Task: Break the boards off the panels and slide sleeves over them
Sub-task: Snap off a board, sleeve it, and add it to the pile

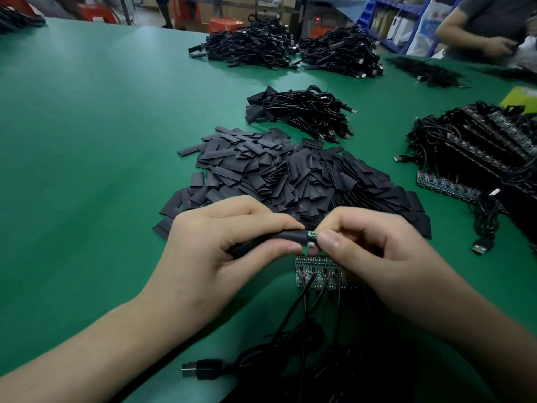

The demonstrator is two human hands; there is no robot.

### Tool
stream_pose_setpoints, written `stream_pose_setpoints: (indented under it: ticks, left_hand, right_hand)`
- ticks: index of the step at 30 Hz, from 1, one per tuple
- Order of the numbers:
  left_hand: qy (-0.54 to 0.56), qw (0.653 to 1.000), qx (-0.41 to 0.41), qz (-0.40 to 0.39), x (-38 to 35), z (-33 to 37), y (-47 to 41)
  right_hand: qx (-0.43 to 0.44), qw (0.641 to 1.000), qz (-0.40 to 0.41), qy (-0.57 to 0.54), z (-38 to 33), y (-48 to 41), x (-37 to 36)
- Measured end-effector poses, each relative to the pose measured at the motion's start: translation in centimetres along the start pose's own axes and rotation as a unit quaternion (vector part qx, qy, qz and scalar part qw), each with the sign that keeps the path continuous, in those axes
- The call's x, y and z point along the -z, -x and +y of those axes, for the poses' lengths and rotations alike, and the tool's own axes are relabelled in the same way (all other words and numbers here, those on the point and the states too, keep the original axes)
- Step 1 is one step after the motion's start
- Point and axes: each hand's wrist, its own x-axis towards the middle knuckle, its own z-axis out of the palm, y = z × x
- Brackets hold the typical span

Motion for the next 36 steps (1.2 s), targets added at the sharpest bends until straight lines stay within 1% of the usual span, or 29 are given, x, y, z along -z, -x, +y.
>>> stream_pose_setpoints:
  ticks: [11, 18, 21, 25, 28, 36]
  left_hand:
    - [0.013, 1.000, 0.000, 0.002, -0.1, 0.0, 0.1]
    - [-0.002, 1.000, 0.000, -0.005, -0.1, -0.1, 0.0]
    - [-0.014, 1.000, 0.011, 0.003, -0.3, -0.1, 0.0]
    - [-0.055, 0.996, 0.047, 0.042, -0.3, -0.3, -0.1]
    - [-0.077, 0.995, 0.055, 0.041, -0.3, -0.2, 0.1]
    - [-0.058, 0.994, 0.081, 0.035, -0.6, 0.1, 0.1]
  right_hand:
    - [-0.024, 1.000, -0.017, -0.011, -0.3, 0.0, -0.1]
    - [-0.024, 1.000, -0.005, -0.016, -0.4, 0.0, -0.5]
    - [-0.019, 1.000, 0.013, -0.016, -0.3, 0.0, -0.7]
    - [-0.020, 0.997, 0.068, -0.021, -0.2, 0.1, -1.7]
    - [-0.014, 0.995, 0.100, -0.006, -0.2, 0.2, -2.4]
    - [0.005, 0.993, 0.107, 0.041, -0.2, 0.4, -2.8]
